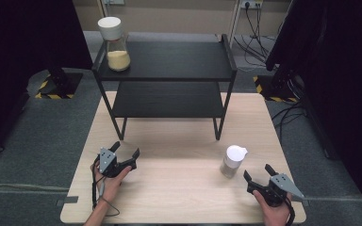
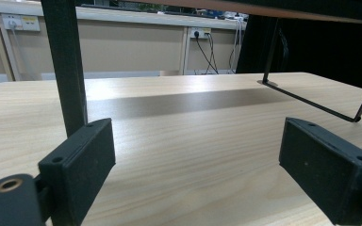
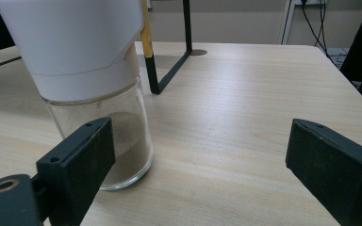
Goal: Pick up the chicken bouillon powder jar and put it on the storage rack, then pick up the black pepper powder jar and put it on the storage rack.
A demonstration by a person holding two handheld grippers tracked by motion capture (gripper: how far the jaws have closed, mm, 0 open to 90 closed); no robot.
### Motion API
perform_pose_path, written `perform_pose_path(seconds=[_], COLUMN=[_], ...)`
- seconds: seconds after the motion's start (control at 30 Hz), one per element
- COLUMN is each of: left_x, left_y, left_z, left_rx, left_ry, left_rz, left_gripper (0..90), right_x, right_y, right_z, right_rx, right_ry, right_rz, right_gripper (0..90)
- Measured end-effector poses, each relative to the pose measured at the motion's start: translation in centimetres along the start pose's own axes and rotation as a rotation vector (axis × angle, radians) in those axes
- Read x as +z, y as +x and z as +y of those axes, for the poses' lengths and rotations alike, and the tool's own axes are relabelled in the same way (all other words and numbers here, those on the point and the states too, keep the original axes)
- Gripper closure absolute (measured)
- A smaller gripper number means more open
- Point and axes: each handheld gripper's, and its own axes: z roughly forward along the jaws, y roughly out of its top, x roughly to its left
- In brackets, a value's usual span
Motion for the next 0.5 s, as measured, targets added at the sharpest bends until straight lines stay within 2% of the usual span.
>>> perform_pose_path(seconds=[0.07, 0.5], left_x=[0.03, 0.00], left_y=[-0.14, -0.19], left_z=[0.07, -0.03], left_rx=[0.016, 0.019], left_ry=[0.004, -0.001], left_rz=[-0.001, -0.003], left_gripper=[10.8, 11.0], right_x=[0.01, 0.00], right_y=[0.00, 0.03], right_z=[0.02, -0.01], right_rx=[-0.001, -0.001], right_ry=[0.001, 0.000], right_rz=[0.000, -0.001], right_gripper=[9.2, 9.1])
